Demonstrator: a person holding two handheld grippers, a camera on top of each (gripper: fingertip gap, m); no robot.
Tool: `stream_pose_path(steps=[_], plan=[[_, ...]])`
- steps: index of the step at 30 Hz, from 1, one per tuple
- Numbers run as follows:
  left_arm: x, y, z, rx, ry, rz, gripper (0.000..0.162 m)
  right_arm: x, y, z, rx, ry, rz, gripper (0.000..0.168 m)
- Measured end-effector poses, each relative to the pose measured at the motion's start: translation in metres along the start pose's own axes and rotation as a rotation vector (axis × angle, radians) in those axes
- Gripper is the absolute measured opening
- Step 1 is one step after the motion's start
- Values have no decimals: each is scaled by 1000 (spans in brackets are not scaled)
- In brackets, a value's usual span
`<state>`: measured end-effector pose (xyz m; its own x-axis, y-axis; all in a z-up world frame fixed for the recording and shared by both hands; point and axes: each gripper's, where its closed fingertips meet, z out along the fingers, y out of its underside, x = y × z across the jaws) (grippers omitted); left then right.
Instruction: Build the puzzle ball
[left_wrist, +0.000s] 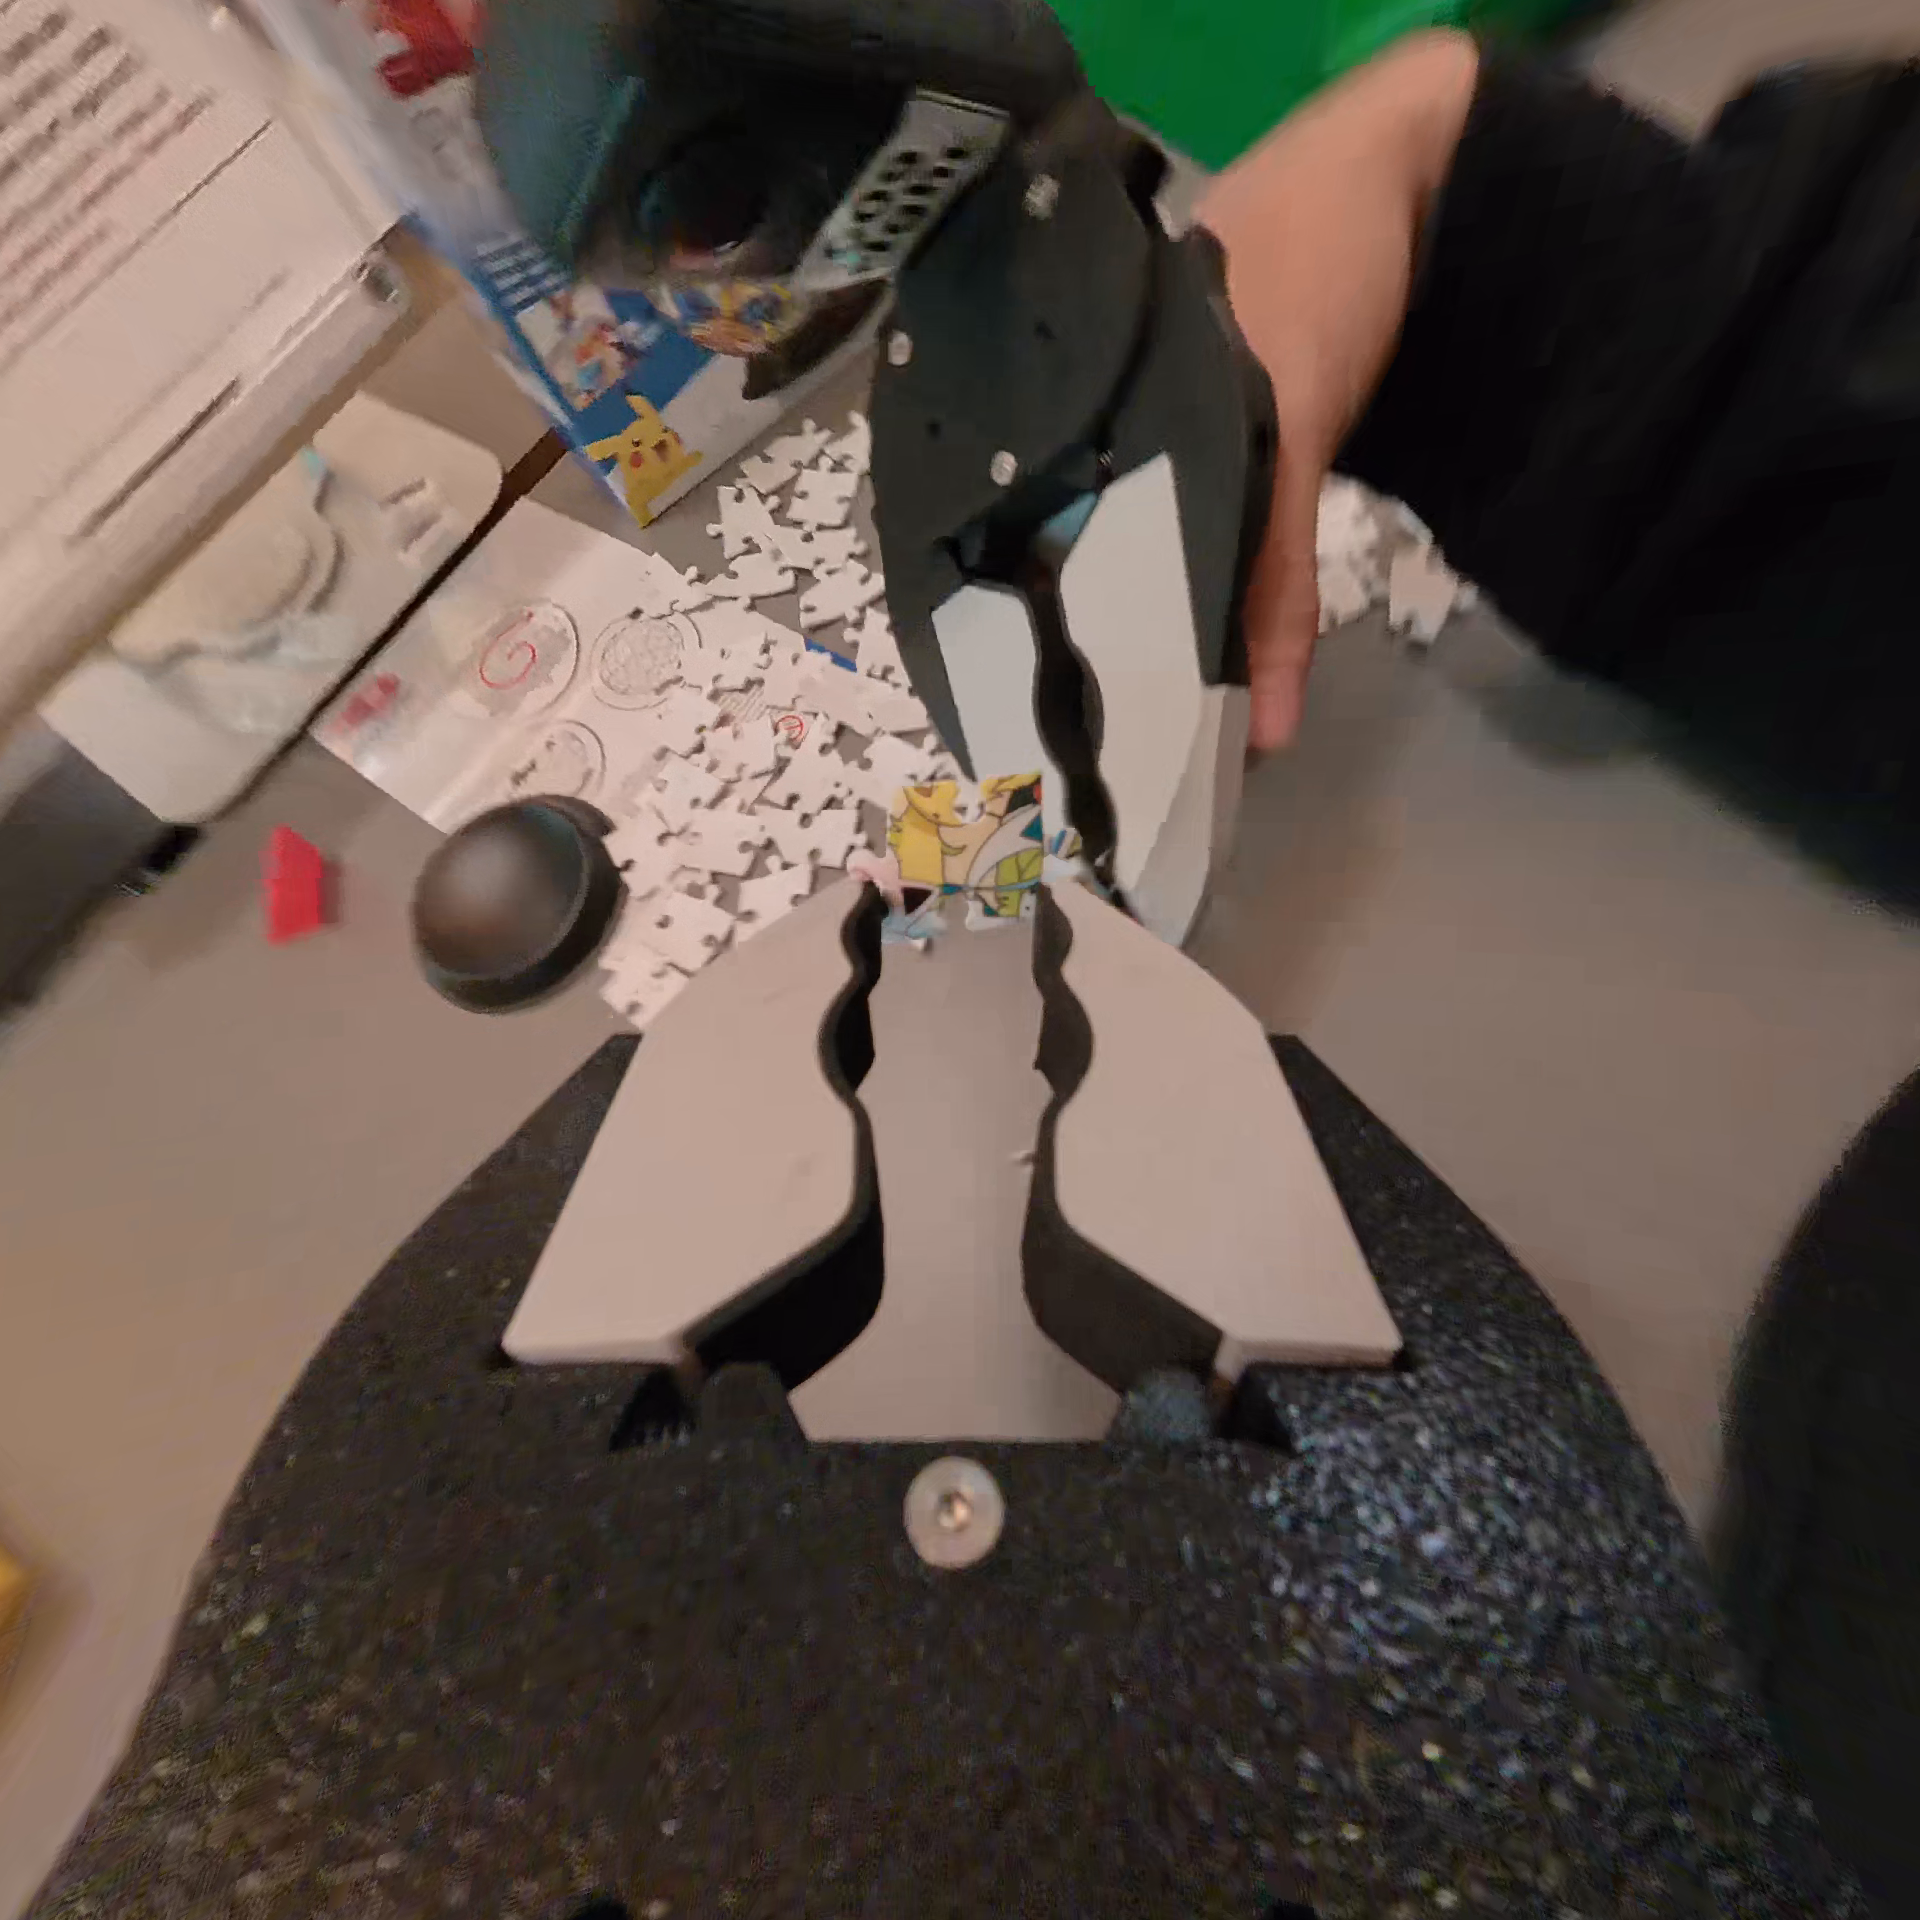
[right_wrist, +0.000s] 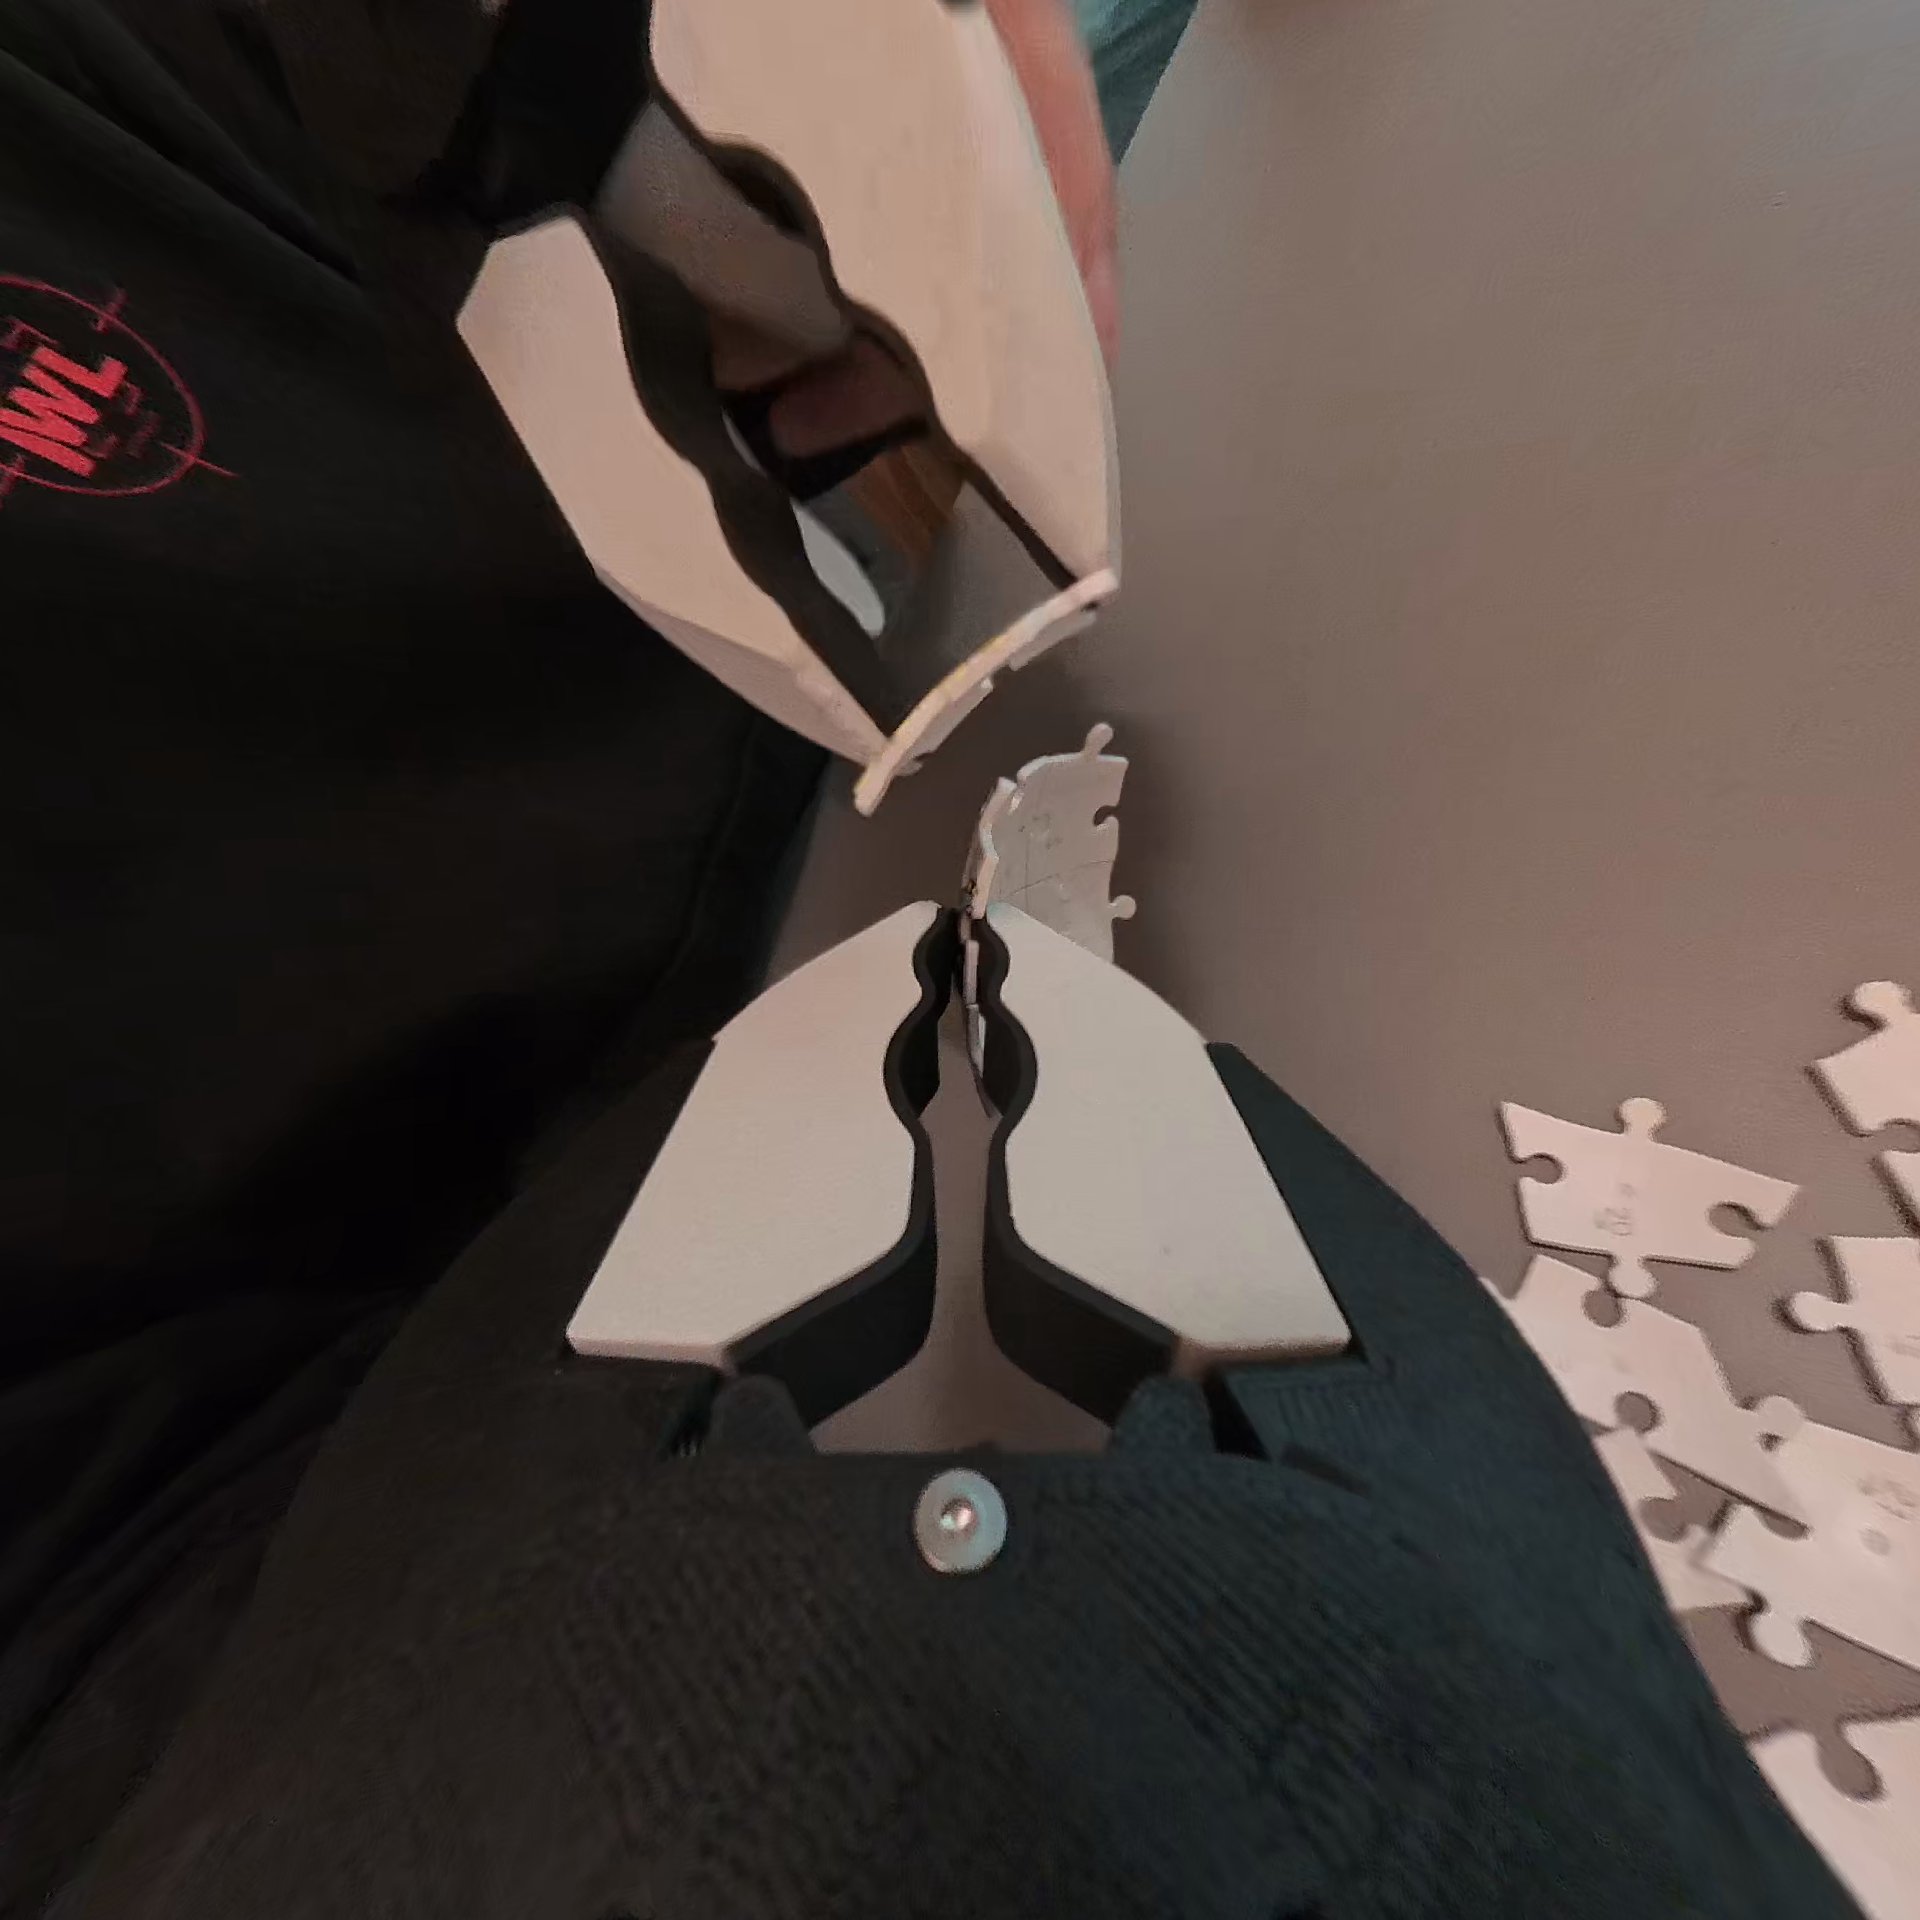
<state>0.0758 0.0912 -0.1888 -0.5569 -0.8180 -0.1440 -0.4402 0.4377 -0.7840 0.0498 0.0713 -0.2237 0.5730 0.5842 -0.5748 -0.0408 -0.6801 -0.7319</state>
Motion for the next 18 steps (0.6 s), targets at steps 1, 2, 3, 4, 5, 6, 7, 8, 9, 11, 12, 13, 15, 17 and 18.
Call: stream_pose_path(steps=[1,2,3,4,5,6,7,8,9,11,12,13,15,17,18], plan=[[-1,2,1,21,-26,-57,27,2,-3,-1,12,16,-10,3],[-3,5,3,31,-60,-92,27,3,-5,-2,25,23,-14,3],[-4,9,4,37,-90,-117,27,4,-7,-2,35,27,-18,3],[-6,12,4,42,-114,-138,27,4,-7,-3,38,26,-16,3],[-10,15,3,43,-140,-154,27,3,-5,-3,30,21,-3,3],[-18,19,0,41,-180,-168,27,2,0,-3,10,15,13,3],[-30,24,-5,38,-238,-185,27,2,5,-4,-15,18,24,3],[-44,30,-10,38,-295,-211,27,2,10,-5,-34,23,36,3],[-56,38,-14,30,-335,-248,27,2,13,-7,-43,26,51,3],[-71,70,-13,-63,-362,-318,27,2,14,-11,-38,36,63,3],[-73,89,-8,-125,-357,-345,27,2,14,-13,-32,42,62,3],[-73,106,-4,-165,-342,-374,27,2,14,-14,-28,43,63,3],[-64,132,7,-224,-296,-433,27,0,15,-16,-31,44,60,3],[-54,149,14,-265,-253,-484,27,0,15,-17,-34,50,59,3],[-51,153,16,-274,-245,-497,27,0,15,-17,-31,50,60,3]])
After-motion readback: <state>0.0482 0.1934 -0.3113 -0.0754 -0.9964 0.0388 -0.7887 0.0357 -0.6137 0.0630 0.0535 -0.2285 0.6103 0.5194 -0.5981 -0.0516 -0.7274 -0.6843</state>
